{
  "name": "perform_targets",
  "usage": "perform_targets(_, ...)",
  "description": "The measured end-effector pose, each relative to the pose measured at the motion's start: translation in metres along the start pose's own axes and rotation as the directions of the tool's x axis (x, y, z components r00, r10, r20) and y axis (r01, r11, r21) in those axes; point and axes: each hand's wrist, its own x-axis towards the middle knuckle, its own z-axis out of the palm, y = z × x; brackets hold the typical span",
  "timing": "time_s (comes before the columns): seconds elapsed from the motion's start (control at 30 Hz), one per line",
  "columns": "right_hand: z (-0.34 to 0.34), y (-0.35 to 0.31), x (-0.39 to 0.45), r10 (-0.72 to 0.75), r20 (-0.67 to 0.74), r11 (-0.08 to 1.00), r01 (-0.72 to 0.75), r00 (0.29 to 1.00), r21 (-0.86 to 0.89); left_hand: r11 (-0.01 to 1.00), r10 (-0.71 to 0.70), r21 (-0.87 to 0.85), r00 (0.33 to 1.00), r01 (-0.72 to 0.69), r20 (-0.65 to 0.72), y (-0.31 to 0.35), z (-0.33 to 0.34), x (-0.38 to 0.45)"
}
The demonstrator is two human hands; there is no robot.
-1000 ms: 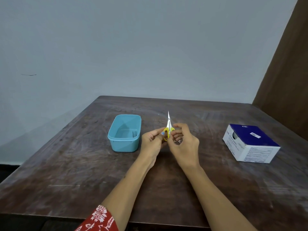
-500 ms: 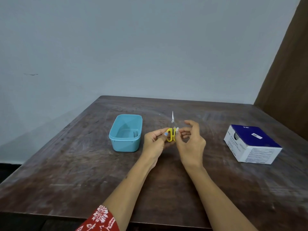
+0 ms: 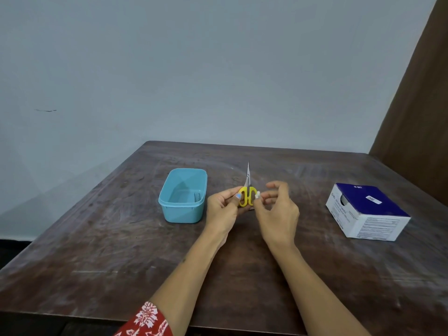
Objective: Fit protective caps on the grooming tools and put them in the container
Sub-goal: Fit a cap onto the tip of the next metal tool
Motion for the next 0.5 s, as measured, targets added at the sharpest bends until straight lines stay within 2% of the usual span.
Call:
perform_targets(0.07,-0.0007,-0.0011,0.0009,-0.049,-0.03,0.998,0.05,0.998,0.046,1.0,0.0,0.001,1.0,0.0,-0.018,0.0002,0.0004,0.0005)
perform_targets(0.17,0.0022,-0.0019,0.0008,-0.11,0.005,0.987,0.109,0.994,0.117,1.0,-0.013,-0.023,1.0,0.013,-0.022,0.0,0.0004,0.0013)
perform_targets(0.37,0.0025,0.0011,0.0011,-0.107,0.025,0.993,0.106,0.994,0.055,0.998,-0.026,-0.063,1.0,0.026,0.001,0.0005,-0.0012,0.0015)
perform_targets(0.5,0.0011,0.0,0.0008,-0.108,0.069,0.994,0.106,0.992,0.031,0.999,-0.02,-0.03,1.0,0.02,0.006,0.0,-0.0015,0.0015)
